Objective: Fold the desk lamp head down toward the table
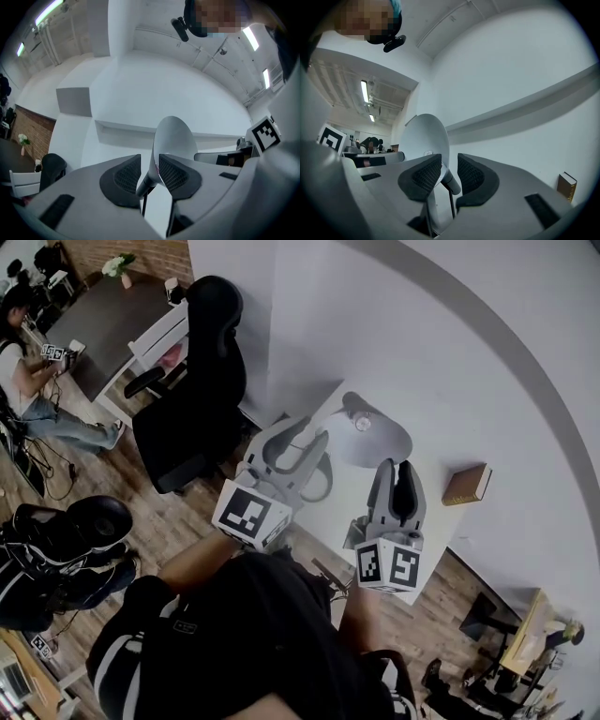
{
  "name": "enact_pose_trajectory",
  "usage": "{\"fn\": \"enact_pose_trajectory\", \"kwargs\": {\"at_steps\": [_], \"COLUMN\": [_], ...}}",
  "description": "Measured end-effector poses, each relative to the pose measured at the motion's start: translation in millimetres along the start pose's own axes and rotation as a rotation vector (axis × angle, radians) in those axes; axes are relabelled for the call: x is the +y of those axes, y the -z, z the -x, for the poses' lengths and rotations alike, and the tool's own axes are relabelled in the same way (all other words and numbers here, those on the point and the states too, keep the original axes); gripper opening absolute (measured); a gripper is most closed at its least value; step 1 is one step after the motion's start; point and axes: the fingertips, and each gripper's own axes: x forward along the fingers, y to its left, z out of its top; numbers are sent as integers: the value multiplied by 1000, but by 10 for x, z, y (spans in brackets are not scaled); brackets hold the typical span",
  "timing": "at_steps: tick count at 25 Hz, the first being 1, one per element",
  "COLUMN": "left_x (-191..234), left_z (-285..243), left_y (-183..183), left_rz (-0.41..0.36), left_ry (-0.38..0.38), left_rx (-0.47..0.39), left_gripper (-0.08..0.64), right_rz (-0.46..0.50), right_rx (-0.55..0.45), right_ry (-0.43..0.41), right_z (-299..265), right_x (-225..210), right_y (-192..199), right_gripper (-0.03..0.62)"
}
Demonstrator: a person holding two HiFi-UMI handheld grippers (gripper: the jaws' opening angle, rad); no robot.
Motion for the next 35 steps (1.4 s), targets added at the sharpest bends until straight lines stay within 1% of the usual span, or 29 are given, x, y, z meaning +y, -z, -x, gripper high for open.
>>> {"fn": "enact_pose_trajectory", "kwargs": {"at_steps": [4, 6, 8, 10, 16, 22, 27, 31, 35], "left_x": [-7, -33, -57, -77, -140, -84, -85, -86, -91], "left_z": [-104, -114, -110, -82, -7, 56, 102, 137, 207], "left_y": [38, 41, 39, 41, 109, 261, 362, 500, 661], "left_rz": [-6, -8, 11, 26, 58, 117, 99, 117, 84], "left_ry": [9, 21, 33, 33, 39, 54, 47, 56, 55], "left_rx": [19, 19, 15, 7, -4, 21, 23, 33, 40], "left_gripper": [117, 99, 68, 61, 55, 51, 46, 44, 41], "right_rz": [-3, -11, -13, -14, -33, -34, -36, -32, -20], "right_rx": [23, 21, 12, 5, 13, 47, 67, 88, 116], "right_ry": [-13, -28, -45, -53, -56, -53, -43, -38, -33], "right_z": [-104, -132, -137, -109, 5, 18, 54, 84, 131], "right_x": [-47, -34, 4, 36, 4, 48, 52, 37, 49], "right_y": [48, 67, 72, 80, 167, 321, 429, 557, 734], "right_gripper": [96, 78, 56, 28, 37, 34, 28, 23, 19]}}
